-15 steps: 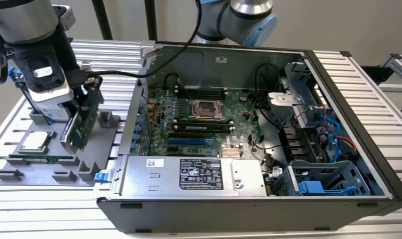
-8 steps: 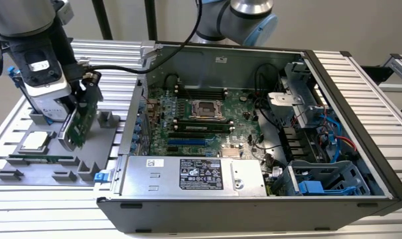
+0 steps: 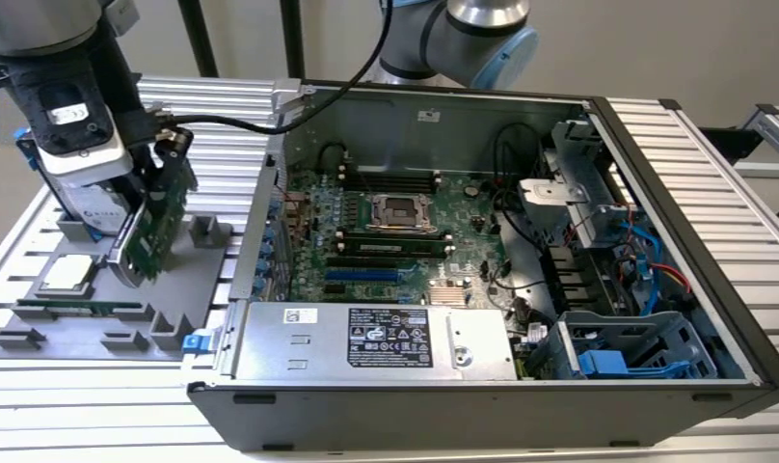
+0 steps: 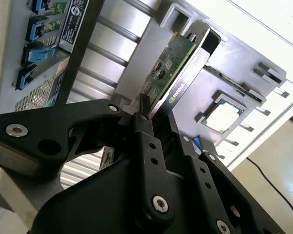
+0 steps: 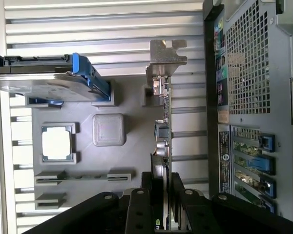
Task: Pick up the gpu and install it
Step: 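Pick up the gpu and move the gpu toward the slot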
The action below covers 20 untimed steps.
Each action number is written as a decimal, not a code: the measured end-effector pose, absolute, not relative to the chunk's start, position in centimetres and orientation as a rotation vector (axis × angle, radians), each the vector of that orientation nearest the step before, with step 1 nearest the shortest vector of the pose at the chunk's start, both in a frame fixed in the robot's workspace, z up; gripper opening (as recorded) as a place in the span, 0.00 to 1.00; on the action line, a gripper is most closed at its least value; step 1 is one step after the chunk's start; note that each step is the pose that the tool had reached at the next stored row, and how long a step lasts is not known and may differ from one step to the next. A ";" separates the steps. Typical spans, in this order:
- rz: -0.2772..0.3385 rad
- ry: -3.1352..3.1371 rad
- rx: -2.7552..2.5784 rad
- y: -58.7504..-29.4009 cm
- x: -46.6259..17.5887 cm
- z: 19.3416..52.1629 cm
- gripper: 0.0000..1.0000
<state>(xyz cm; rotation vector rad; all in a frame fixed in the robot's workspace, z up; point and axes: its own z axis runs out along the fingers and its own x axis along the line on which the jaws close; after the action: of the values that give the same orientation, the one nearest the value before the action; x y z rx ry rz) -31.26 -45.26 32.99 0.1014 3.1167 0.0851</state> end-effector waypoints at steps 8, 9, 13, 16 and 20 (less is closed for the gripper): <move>0.085 3.117 0.101 -45.3 -31.3 34.0 0.00; 0.085 3.117 0.102 -45.3 -31.3 34.1 0.00; 0.085 3.117 0.102 -45.3 -31.3 34.6 0.00; 0.085 3.117 0.101 -45.3 -31.3 35.0 0.00; 0.085 3.117 0.101 -45.3 -31.3 35.5 0.00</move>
<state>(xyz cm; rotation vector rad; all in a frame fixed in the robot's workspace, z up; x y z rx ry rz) -31.26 -45.26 35.51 0.1014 3.1167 0.0851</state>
